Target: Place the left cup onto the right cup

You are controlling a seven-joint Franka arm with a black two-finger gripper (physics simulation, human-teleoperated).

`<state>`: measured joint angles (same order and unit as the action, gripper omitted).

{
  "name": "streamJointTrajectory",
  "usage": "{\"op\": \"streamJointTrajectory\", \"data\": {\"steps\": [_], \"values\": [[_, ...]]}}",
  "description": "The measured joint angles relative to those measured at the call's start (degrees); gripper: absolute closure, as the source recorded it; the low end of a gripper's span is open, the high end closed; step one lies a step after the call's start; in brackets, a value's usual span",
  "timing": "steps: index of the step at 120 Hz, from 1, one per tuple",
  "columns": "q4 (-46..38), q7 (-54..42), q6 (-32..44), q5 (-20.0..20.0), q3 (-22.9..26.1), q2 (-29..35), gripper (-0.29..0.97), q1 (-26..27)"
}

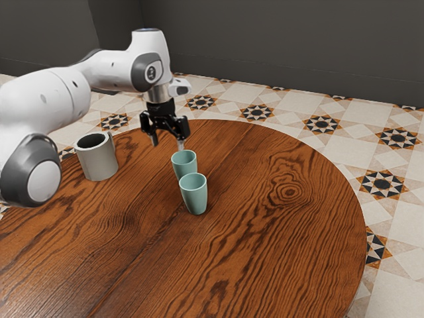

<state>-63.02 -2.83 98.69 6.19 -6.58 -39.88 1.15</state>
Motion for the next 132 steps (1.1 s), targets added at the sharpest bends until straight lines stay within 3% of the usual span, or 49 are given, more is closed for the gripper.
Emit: {"op": "streamJointTrajectory", "data": {"steps": [57,132], "values": [[8.9,1.3,0.0,0.0,2.2,-8.0,0.02,-3.2],[12.2,1.6,1.2,0.0,3.7,-12.9,0.03,-5.2]]}}
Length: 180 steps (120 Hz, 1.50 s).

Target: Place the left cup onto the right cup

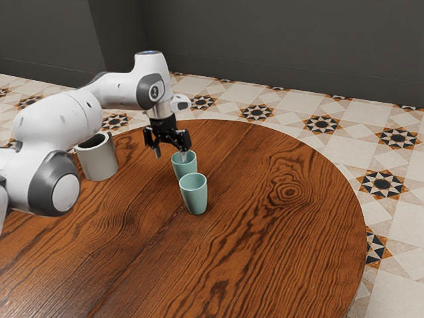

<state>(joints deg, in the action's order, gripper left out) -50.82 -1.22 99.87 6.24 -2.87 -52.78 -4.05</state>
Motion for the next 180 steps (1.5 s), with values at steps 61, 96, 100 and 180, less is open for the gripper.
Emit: {"op": "streamJointTrajectory", "data": {"steps": [61,96,100,180], "values": [[5.9,0.0,0.2,0.0,0.7,-3.8,0.03,-1.2],[6.0,-0.1,0.3,0.0,1.3,-5.6,0.03,-1.5],[6.0,-0.1,0.3,0.0,1.3,-5.6,0.03,-1.5],[6.4,-0.2,1.0,0.2,1.3,-6.2,0.55,-1.6]]}}
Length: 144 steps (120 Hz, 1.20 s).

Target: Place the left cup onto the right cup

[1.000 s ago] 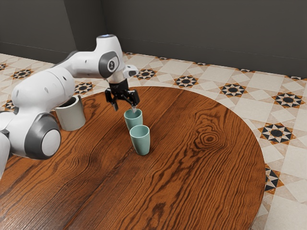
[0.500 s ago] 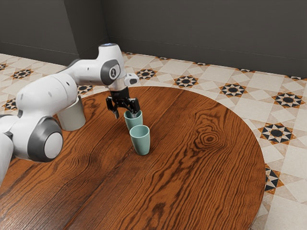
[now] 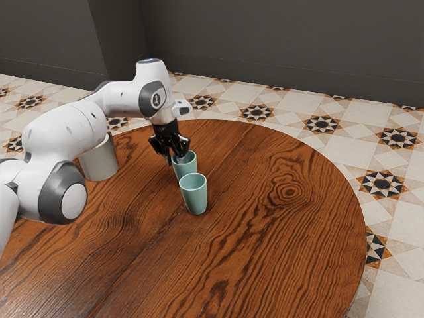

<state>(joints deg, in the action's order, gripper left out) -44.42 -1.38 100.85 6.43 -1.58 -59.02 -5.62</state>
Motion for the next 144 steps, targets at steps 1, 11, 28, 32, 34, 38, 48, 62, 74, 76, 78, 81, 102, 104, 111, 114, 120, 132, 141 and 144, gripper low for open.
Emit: {"op": "streamJointTrajectory", "data": {"steps": [1,11,28,32,34,38,48,62,74,76,78,81,102,104,111,114,120,132,141,144], "values": [[0.0,0.0,0.0,0.0,0.0,0.0,0.56,0.0],[0.0,0.0,0.0,0.0,0.0,0.0,0.64,0.0],[0.0,0.0,0.0,0.0,0.0,0.1,0.72,0.0],[0.0,0.0,0.0,0.0,0.0,0.2,0.73,0.0],[0.0,0.0,0.0,0.0,0.0,0.3,0.74,0.0],[-0.1,-0.1,0.0,0.0,0.0,0.5,0.74,0.0],[-0.3,-0.1,0.0,-0.1,-0.1,1.1,0.76,0.1],[-1.0,0.0,0.0,-0.2,-0.1,2.6,0.77,0.2],[-3.5,0.0,0.1,-0.4,-0.1,5.8,0.78,0.3],[-3.9,0.0,0.1,-0.5,-0.1,6.4,0.78,0.3],[-4.2,0.0,0.1,-0.5,0.0,7.0,0.78,0.3],[-4.5,0.0,0.1,-0.6,0.0,7.8,0.78,0.3],[-8.2,0.1,0.1,-1.1,-0.1,13.9,0.78,0.4],[-8.8,0.1,0.1,-1.1,-0.1,14.6,0.78,0.4],[-10.8,0.1,0.1,-1.2,-0.2,16.8,0.78,0.5],[-11.8,0.2,0.1,-1.2,-0.2,17.7,0.78,0.6],[-13.6,0.2,0.2,-1.2,-0.3,19.2,0.78,1.0],[-18.1,0.2,0.8,-1.2,-0.6,22.3,0.78,1.8],[-20.7,0.3,1.4,-1.2,-0.5,24.3,0.79,2.2],[-21.8,0.3,1.6,-1.2,-0.6,25.1,0.79,2.3]]}}
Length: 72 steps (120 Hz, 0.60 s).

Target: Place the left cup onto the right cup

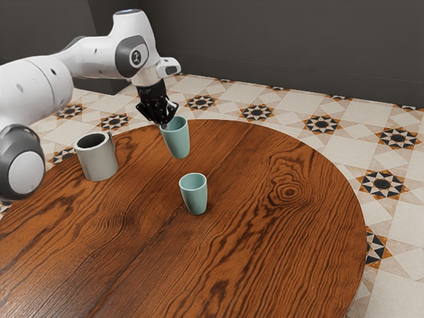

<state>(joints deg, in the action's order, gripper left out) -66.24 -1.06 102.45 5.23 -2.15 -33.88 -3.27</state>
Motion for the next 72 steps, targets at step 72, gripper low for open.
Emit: {"op": "streamJointTrajectory", "data": {"steps": [72], "values": [[-15.2,0.5,5.6,0.1,-0.3,9.4,0.79,4.2]]}}
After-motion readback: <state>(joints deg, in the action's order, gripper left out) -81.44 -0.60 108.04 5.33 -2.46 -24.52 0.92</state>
